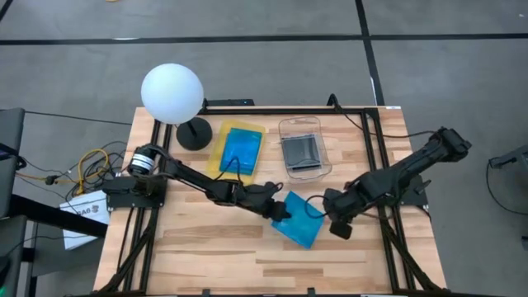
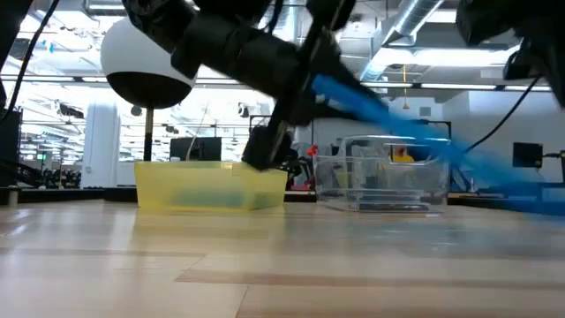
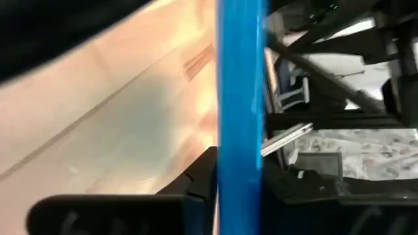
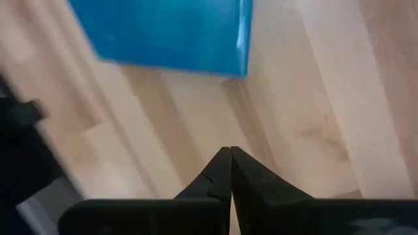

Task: Pick & place jewel cases by type
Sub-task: Put the blue CD case into the yellow bin

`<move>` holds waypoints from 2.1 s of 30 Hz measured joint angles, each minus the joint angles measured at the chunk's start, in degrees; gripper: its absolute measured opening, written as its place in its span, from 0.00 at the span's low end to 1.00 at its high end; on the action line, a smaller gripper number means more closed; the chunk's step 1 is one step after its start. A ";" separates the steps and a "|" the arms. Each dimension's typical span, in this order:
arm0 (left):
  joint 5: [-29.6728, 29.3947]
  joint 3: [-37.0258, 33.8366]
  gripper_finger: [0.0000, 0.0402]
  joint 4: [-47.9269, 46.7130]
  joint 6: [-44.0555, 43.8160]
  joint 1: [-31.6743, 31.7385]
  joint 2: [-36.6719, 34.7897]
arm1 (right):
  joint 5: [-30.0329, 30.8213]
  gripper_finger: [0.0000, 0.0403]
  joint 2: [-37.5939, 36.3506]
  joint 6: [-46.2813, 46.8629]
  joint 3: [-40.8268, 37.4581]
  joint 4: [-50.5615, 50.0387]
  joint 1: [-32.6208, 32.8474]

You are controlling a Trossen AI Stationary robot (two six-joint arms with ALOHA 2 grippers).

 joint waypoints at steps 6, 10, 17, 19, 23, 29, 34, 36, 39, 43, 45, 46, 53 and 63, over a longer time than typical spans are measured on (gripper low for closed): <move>-5.16 0.04 0.07 -0.39 2.73 0.02 -5.76 | -0.81 0.00 -5.56 1.68 0.52 -1.06 0.00; -9.26 0.07 0.09 -1.18 3.03 0.06 -8.79 | -0.45 0.00 -7.47 1.63 0.52 -1.77 0.00; -16.32 0.07 0.07 -8.80 1.86 0.00 -13.67 | -0.45 0.00 -7.88 1.51 0.52 -4.36 0.02; -19.09 0.07 0.07 -11.33 0.98 -0.02 -15.15 | -0.44 0.00 -7.86 1.38 0.52 -4.73 0.00; -24.66 0.07 0.08 -15.68 0.29 -0.02 -18.28 | -0.41 0.00 -7.86 -0.32 0.52 -4.97 0.00; -33.42 0.15 0.08 -20.69 -0.50 -0.02 -23.05 | 0.30 0.00 -7.86 -1.90 0.52 -4.78 0.00; -40.54 0.15 0.07 -21.11 -0.57 -0.46 -25.25 | 2.51 0.00 -7.83 -2.08 0.52 -4.56 0.00; -43.26 0.15 0.08 -21.13 -0.65 -0.83 -25.87 | 2.96 0.00 -7.83 -2.29 0.52 -4.56 0.00; -46.27 0.15 0.10 -21.03 -1.76 -1.24 -26.19 | 2.98 0.00 -7.83 -3.87 0.52 -4.34 0.00; -48.90 0.15 0.07 -21.28 -3.31 -2.03 -26.17 | 3.19 0.00 -7.83 -5.04 0.52 -3.56 0.00; -51.27 0.15 0.07 -21.65 -4.42 -2.75 -26.17 | 4.14 0.00 -7.83 -5.05 0.52 -3.29 0.00; -52.76 0.15 0.07 -21.82 -4.82 -3.18 -26.16 | 4.62 0.00 -7.83 -5.08 0.52 -3.28 0.00; -61.17 0.15 0.08 -24.76 -11.25 -5.91 -26.15 | 7.53 0.00 -7.83 -7.56 0.52 -2.99 -0.09; -71.61 0.15 0.07 -30.46 -20.05 -8.83 -26.13 | 12.81 0.00 -7.83 -7.61 0.52 -2.29 -0.09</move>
